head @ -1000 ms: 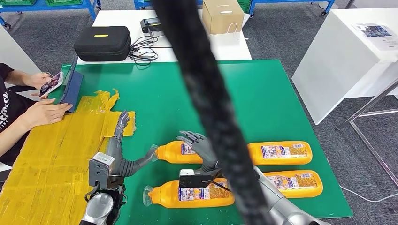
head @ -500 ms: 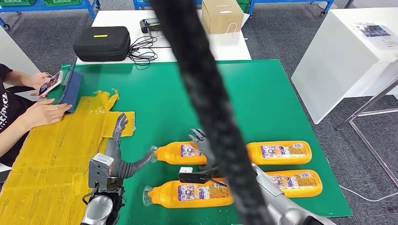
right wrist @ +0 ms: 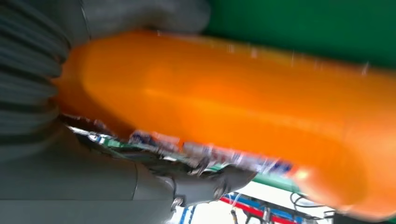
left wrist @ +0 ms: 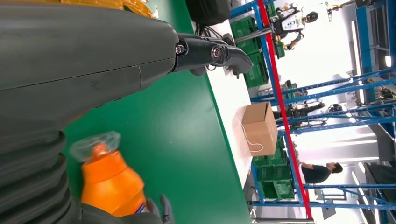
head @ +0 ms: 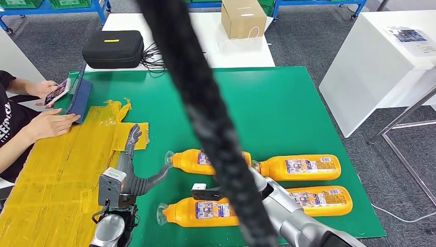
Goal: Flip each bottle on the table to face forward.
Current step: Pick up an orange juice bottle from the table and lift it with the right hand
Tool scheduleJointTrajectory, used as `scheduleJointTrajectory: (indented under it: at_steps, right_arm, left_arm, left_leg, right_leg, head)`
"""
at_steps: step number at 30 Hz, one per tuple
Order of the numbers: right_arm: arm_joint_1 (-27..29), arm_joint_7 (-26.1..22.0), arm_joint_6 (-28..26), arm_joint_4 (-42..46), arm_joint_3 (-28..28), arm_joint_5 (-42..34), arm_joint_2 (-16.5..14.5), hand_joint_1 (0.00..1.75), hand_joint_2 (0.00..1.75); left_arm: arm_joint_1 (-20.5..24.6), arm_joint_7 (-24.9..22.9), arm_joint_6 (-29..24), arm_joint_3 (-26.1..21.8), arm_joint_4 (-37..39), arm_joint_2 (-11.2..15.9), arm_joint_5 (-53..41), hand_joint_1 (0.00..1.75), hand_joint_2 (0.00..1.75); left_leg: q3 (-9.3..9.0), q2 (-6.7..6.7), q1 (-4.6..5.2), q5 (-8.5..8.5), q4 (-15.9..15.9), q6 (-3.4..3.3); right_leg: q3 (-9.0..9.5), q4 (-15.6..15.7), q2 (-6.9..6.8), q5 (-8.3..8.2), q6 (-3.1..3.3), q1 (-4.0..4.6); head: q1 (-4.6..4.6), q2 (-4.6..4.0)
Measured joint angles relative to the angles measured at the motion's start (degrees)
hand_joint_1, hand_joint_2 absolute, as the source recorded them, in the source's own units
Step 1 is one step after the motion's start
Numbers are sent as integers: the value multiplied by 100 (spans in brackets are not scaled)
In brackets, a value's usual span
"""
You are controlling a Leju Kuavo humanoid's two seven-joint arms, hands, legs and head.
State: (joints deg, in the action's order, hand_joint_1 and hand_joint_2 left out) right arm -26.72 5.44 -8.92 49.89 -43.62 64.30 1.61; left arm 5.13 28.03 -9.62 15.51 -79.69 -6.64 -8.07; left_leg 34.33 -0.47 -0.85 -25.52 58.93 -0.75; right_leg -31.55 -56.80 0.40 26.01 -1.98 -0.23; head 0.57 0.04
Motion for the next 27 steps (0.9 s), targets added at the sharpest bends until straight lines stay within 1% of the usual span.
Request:
scheduleJointTrajectory:
  at_steps: [1,5,9,14,18,20,23,25,27]
  right_arm:
    - [5,-8,-63,-15,4,-15,-16,174,175]
    - [157,-95,-397,122,135,-183,-72,174,175]
    - [360,-146,-515,410,304,-281,-96,175,175]
    - [748,-362,-1025,956,642,-515,-173,175,175]
    - [953,-440,-1154,1328,840,-600,-209,175,175]
    - [1066,-665,-1497,1490,946,-768,-233,175,175]
    - [1320,-1209,-2270,1883,1205,-1270,-345,175,175]
    - [1480,-1532,-2555,2182,1383,-1656,-420,175,175]
    - [1631,-1844,-2729,2454,1555,-2062,-494,175,175]
  left_arm:
    - [-1,-3,0,-1,0,-1,0,0,175]
    - [-34,-11,0,-10,-8,-12,-11,0,175]
    - [-77,-20,0,-25,-18,-24,-36,0,175]
    - [-115,-33,4,-30,-36,-33,-58,0,175]
    - [-128,-36,7,-31,-68,-45,-61,0,175]
    - [-130,-36,9,-31,-68,-48,-61,0,175]
    - [-125,-36,75,-25,-68,-50,-24,0,175]
    - [-116,-45,245,-7,-68,-50,115,0,175]
    - [-101,-80,507,29,-68,-46,335,0,175]
  left_leg:
    - [0,0,0,1,0,0]
    - [2,-4,0,1,0,0]
    - [8,-5,1,1,0,0]
    - [25,-7,1,0,0,0]
    - [30,-7,0,0,0,0]
    - [31,-7,0,0,0,0]
    - [33,-7,1,0,0,0]
    - [34,-8,1,0,0,0]
    - [37,-8,1,0,0,0]
  right_leg:
    - [0,0,0,0,0,0]
    - [2,0,-1,0,0,0]
    - [-3,0,-2,0,0,-1]
    - [-20,-1,-3,1,-1,0]
    - [-25,-1,-3,1,-1,0]
    - [-26,-1,-3,1,-1,0]
    - [-28,-1,-3,1,-1,-1]
    - [-30,-1,-4,1,-1,-1]
    - [-31,-1,-4,1,-1,-1]
  head:
    - [1,0]
    - [1,0]
    - [-1,0]
    - [-1,0]
    - [0,0]
    - [1,0]
    - [0,0]
    - [-1,0]
    - [-1,0]
